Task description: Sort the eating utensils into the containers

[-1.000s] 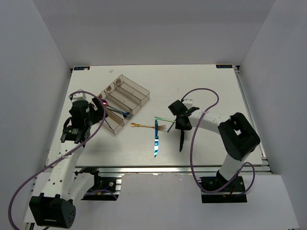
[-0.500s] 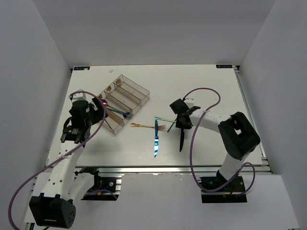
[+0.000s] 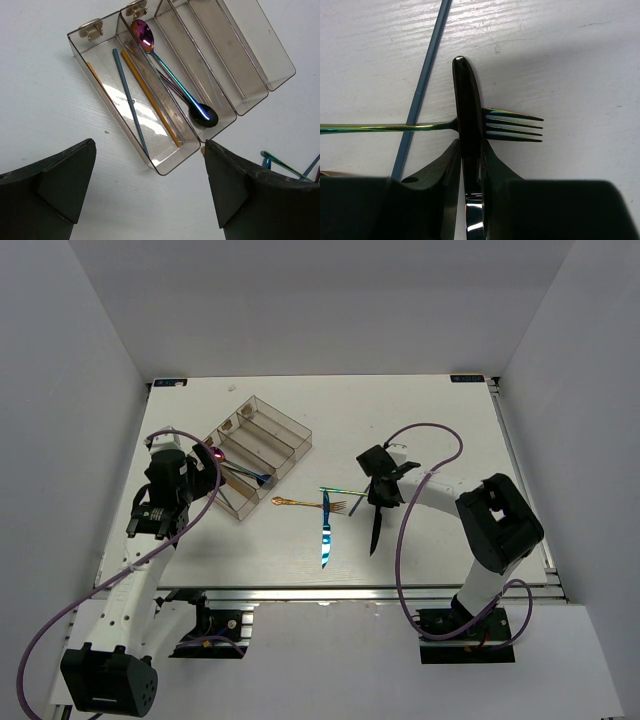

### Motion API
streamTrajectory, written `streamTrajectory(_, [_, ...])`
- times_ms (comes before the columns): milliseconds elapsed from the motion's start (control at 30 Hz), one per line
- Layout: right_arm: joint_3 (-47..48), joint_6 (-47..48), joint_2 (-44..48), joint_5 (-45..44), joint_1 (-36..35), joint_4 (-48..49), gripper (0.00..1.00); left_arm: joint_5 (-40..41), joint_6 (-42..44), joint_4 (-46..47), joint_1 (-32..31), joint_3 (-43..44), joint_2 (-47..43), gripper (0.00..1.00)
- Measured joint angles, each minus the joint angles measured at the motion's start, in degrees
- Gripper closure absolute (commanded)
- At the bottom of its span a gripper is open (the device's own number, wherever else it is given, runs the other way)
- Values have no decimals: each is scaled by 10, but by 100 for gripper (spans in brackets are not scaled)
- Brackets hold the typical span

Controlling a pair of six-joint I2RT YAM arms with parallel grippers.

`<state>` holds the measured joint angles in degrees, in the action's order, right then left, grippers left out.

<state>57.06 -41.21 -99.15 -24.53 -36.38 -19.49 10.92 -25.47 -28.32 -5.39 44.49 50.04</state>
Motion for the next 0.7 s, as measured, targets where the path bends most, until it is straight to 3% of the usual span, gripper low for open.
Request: streamTrajectory(700, [-29, 88, 123, 42, -8, 0, 100, 0, 0, 0, 0, 0, 0, 2])
